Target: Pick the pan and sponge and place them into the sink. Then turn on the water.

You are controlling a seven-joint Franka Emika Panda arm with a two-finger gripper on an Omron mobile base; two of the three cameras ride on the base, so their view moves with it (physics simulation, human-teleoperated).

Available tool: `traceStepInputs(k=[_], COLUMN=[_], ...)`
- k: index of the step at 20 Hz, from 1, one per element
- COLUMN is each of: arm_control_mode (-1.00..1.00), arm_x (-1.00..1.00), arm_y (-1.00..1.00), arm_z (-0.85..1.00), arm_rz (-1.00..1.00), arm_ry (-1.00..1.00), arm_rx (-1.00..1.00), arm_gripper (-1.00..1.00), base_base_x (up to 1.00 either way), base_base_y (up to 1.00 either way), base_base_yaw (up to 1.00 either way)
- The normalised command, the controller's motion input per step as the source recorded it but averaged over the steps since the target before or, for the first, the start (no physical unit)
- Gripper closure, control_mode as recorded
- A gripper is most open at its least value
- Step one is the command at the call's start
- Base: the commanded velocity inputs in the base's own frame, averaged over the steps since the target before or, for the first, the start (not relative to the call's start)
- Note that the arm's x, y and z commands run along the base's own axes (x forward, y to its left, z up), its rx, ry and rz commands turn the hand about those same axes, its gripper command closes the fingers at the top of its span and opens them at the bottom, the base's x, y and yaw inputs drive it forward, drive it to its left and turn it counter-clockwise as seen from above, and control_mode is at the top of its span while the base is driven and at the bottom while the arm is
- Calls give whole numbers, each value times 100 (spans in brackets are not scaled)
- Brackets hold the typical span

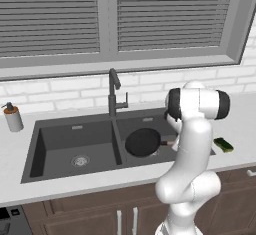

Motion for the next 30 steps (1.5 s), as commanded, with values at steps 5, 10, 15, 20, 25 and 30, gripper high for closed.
traceStepInputs(k=[5, 10, 15, 20, 25, 30], arm_control_mode=[-100, -100, -100, -100, -100, -100], arm_x=[17, 0, 0, 0, 1, 3], arm_y=[75, 91, 70, 38, 8, 2], arm_z=[-9, 0, 0, -8, 0, 0], arm_rz=[1, 6, 7, 7, 5, 2], arm_ry=[3, 2, 0, 0, 0, 0], arm_rx=[0, -2, -2, -1, 0, 0], arm_gripper=[100, 100, 100, 100, 100, -100], base_base_x=[0, 0, 0, 0, 0, 0], base_base_y=[0, 0, 0, 0, 0, 0], base_base_yaw=[0, 0, 0, 0, 0, 0])
